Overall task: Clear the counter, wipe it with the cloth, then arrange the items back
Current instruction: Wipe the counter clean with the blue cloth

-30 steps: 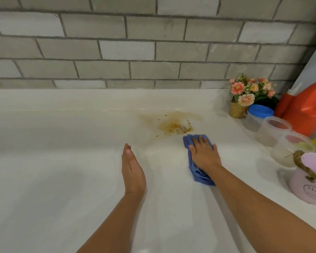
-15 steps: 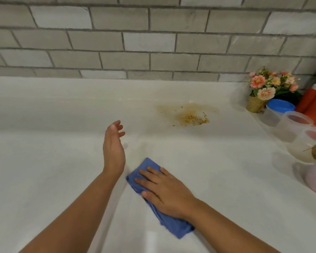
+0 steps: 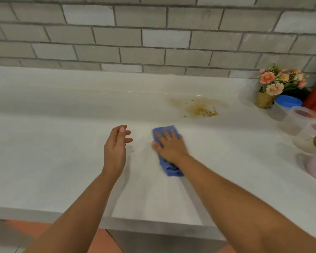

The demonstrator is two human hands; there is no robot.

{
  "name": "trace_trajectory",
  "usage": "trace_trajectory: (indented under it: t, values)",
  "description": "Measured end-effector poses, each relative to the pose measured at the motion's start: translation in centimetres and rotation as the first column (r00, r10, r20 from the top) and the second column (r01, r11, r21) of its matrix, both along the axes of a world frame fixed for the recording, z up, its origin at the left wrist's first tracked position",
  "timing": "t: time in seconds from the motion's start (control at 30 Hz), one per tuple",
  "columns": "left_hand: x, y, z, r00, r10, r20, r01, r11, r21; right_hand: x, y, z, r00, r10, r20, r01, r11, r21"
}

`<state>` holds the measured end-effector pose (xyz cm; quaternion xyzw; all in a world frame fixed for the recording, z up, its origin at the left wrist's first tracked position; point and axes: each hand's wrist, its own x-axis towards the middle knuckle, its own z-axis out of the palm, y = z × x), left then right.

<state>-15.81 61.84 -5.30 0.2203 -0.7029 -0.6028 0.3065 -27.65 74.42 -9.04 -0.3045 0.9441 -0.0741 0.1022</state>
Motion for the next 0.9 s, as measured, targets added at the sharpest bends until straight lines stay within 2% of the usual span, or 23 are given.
trace_trajectory:
  t: [0.13,0.23,0.3,0.4,0.5,0.57,0.6,0.67,0.7,0.77,0.83,0.9]
  values:
    - [0.0,0.2,1.5,1.000,-0.011,-0.026,0.010,1.000,-0.022,10.6,-1.7,0.5,0.939,0.342,-0.031,-0.343,0.937,-0.068]
    - [0.0,0.1,2.2,0.999,-0.038,-0.018,0.037,0.999,-0.035,13.7,3.2,0.5,0.910,0.414,-0.018,-0.412,0.899,-0.151]
    - [0.1,0.3,2.2,0.998,-0.056,-0.005,0.055,0.998,-0.041,12.8,7.7,0.5,0.953,0.302,-0.029,-0.303,0.939,-0.165]
    - [0.2,0.9,1.6,0.994,-0.090,0.055,0.094,0.994,-0.060,7.2,14.2,0.3,1.000,-0.024,-0.012,0.022,0.992,-0.123]
    - [-0.4,2.2,0.8,0.988,-0.114,0.106,0.123,0.988,-0.088,2.0,15.9,0.7,0.920,-0.391,-0.022,0.389,0.920,-0.045]
    - [-1.4,3.6,0.2,0.982,-0.117,0.148,0.138,0.981,-0.137,1.5,13.1,0.5,0.860,-0.508,-0.052,0.507,0.862,-0.029]
    - [-2.1,4.4,-0.1,0.978,-0.121,0.172,0.150,0.975,-0.162,2.3,11.3,0.3,0.869,-0.493,-0.049,0.492,0.870,-0.028]
    - [-3.6,6.0,-0.9,0.966,-0.130,0.225,0.181,0.957,-0.226,5.3,8.8,-0.3,0.946,-0.322,-0.041,0.319,0.946,-0.060]
    - [-4.5,6.7,-1.2,0.958,-0.135,0.251,0.200,0.946,-0.255,6.9,8.6,-0.3,0.976,-0.212,-0.043,0.207,0.974,-0.094]
    - [-6.3,7.7,-1.8,0.942,-0.146,0.304,0.239,0.924,-0.298,8.4,10.5,-0.3,0.994,-0.103,-0.036,0.096,0.983,-0.155]
    - [-7.8,8.3,-2.5,0.922,-0.145,0.359,0.275,0.898,-0.344,7.9,13.8,-0.6,0.994,-0.103,-0.038,0.096,0.982,-0.163]
    - [-9.1,8.7,-3.0,0.899,-0.138,0.415,0.314,0.864,-0.393,5.7,16.8,-0.8,0.980,-0.192,-0.057,0.182,0.973,-0.143]
